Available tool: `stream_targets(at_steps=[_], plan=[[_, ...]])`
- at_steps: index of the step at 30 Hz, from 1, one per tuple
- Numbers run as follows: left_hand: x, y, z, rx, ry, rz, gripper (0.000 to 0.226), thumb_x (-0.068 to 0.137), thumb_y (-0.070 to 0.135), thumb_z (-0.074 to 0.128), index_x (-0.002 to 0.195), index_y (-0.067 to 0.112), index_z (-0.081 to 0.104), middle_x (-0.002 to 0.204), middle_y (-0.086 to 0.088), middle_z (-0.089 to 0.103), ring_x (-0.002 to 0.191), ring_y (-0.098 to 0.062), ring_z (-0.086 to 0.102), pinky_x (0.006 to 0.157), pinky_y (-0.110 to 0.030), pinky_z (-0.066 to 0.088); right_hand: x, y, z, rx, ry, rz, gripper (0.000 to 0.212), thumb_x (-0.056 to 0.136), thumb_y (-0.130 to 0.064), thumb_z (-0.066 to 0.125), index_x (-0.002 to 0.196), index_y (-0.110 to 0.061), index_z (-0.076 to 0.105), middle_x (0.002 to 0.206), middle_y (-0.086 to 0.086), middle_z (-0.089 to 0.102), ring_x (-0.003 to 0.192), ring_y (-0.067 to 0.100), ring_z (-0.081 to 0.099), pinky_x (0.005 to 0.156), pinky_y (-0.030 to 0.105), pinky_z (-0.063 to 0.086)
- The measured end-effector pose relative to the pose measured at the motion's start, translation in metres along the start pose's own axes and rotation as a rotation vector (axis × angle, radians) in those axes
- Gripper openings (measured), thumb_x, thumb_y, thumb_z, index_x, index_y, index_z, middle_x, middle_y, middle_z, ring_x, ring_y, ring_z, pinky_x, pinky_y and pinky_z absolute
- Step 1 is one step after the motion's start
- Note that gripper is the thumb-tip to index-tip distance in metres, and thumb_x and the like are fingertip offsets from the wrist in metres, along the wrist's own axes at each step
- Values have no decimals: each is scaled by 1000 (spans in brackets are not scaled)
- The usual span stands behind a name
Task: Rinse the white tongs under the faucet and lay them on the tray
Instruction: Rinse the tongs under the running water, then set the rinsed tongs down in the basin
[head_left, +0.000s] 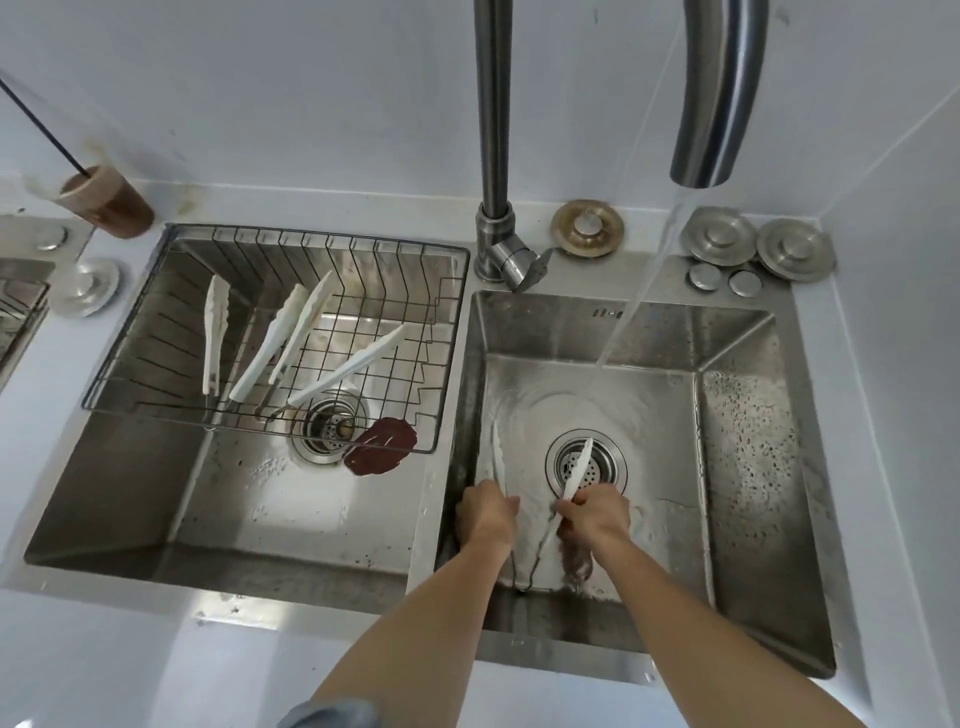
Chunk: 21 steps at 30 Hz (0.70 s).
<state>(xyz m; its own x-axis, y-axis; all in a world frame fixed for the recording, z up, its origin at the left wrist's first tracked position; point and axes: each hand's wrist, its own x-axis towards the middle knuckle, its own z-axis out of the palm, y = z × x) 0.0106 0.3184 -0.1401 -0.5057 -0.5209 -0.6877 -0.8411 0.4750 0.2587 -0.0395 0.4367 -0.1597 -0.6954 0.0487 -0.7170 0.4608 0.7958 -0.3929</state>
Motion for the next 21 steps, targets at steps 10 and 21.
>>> stream_targets(at_steps=[10,21], plan=[[-38,31,-57,216,158,343,29,95,25,39,100,8,62,100,-12,66,91,-30,64,72,-35,49,-55,-48,-38,-463,172,-419,26,88,-26,46,92,-9,66,99,12,67,92,29,61,70,31,47],[-61,10,-152,327,579,635,28,94,25,41,110,11,60,112,-6,63,112,-27,51,91,-39,39,-112,-125,-70,-612,405,-877,30,93,-28,42,110,-13,60,110,6,64,106,24,54,88,37,41]])
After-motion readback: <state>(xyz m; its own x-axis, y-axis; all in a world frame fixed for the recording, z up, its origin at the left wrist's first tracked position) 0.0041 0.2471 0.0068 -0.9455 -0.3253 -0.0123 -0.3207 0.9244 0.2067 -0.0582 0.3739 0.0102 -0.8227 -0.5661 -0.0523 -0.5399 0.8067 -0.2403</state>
